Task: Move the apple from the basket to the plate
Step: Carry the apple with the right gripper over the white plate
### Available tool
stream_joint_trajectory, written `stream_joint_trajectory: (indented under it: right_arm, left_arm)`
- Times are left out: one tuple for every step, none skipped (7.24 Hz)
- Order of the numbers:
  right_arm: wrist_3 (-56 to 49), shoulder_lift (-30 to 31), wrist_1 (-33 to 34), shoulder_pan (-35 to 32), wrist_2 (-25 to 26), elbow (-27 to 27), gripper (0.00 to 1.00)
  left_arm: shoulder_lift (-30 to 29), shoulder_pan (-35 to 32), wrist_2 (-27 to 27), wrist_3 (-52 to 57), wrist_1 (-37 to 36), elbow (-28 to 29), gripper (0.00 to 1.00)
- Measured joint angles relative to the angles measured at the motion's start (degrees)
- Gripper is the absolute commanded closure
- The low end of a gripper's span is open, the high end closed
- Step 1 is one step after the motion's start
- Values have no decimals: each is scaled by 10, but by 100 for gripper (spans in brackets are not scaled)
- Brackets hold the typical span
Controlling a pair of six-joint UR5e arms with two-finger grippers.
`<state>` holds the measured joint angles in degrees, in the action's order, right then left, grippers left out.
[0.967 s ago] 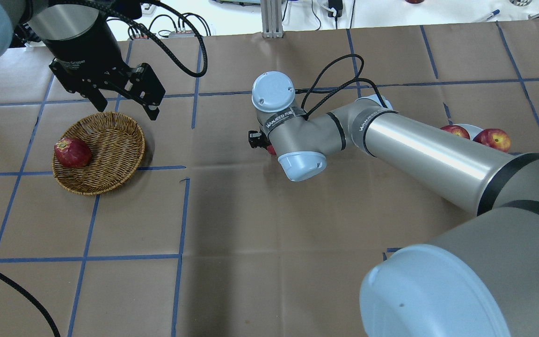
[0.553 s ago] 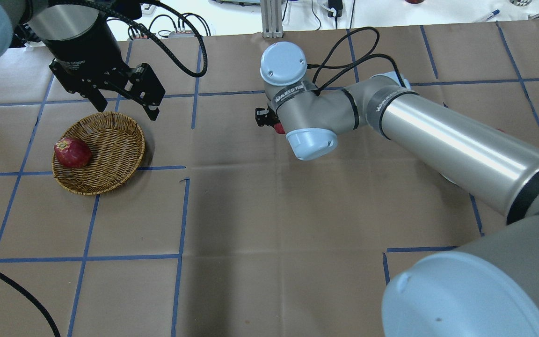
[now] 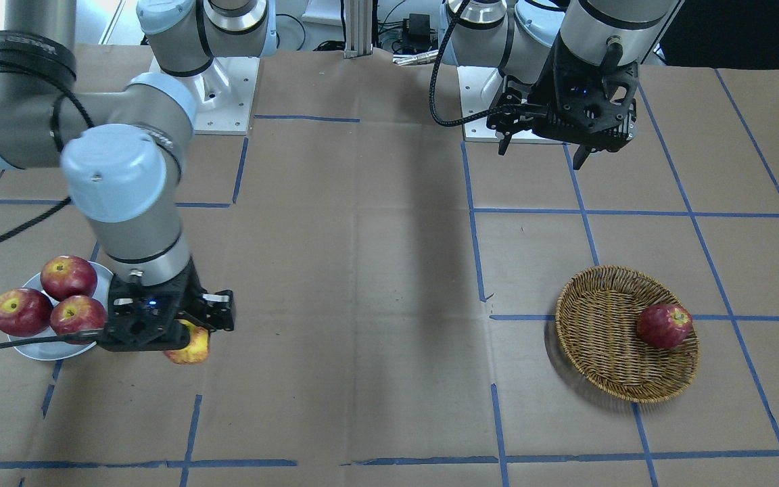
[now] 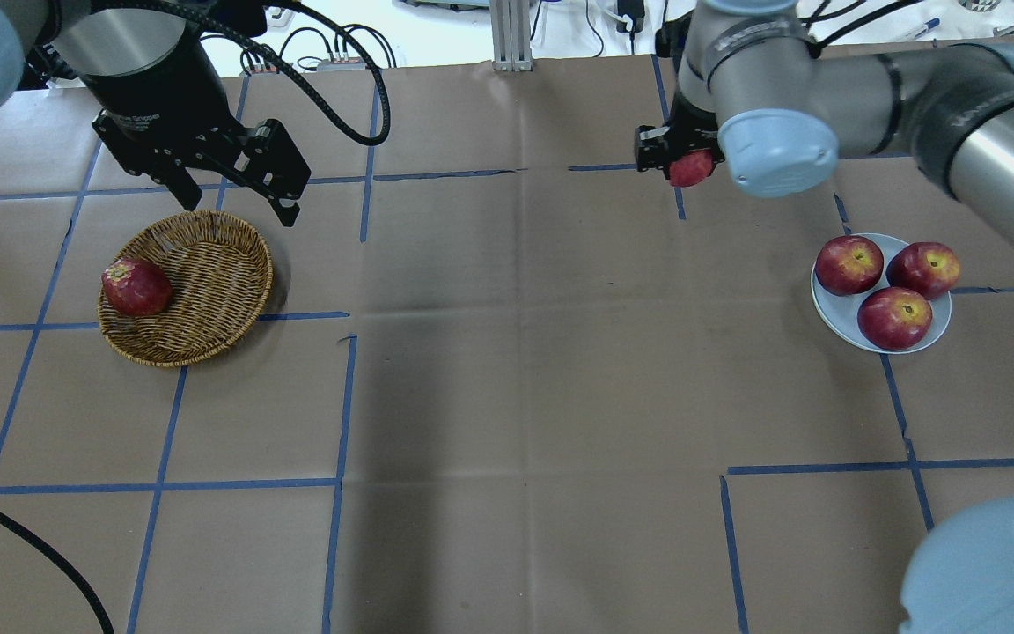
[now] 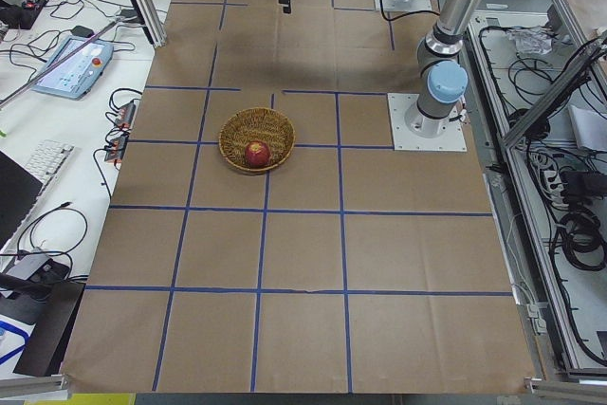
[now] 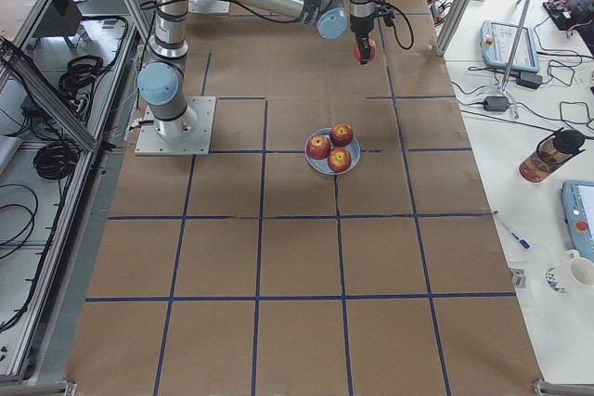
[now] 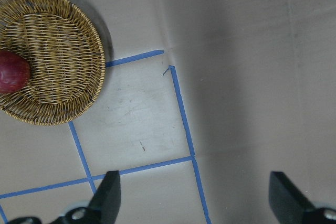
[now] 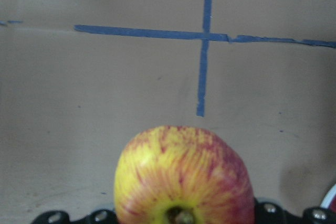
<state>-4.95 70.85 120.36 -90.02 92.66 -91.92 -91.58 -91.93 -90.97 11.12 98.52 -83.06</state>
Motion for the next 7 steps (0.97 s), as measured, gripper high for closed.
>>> stream_joint_trajectory:
  right_arm:
    - [-66,19,-9,57,-19,-23,49]
    - [-131,32,-12,115,-38,-51,49]
    - [-200,39,-13,168,-49,-76,49]
    - [-252,42,-12,208,-54,-97,49]
    - [-286,43,-9,238,-54,-118,49]
    - [-304,43,-7,258,-53,-132,49]
    - [-311,42,-5,268,-52,-139,49]
  left_arm:
    - [0,0,0,1,0,0,1]
    - [0,0,1,2,0,0,1]
    - [0,0,1,2,0,0,1]
    - [0,0,1,3,0,0,1]
    - [0,1,1,3,0,0,1]
    - [-1,2,1,4,0,0,1]
    - [-1,3,1,4,0,0,1]
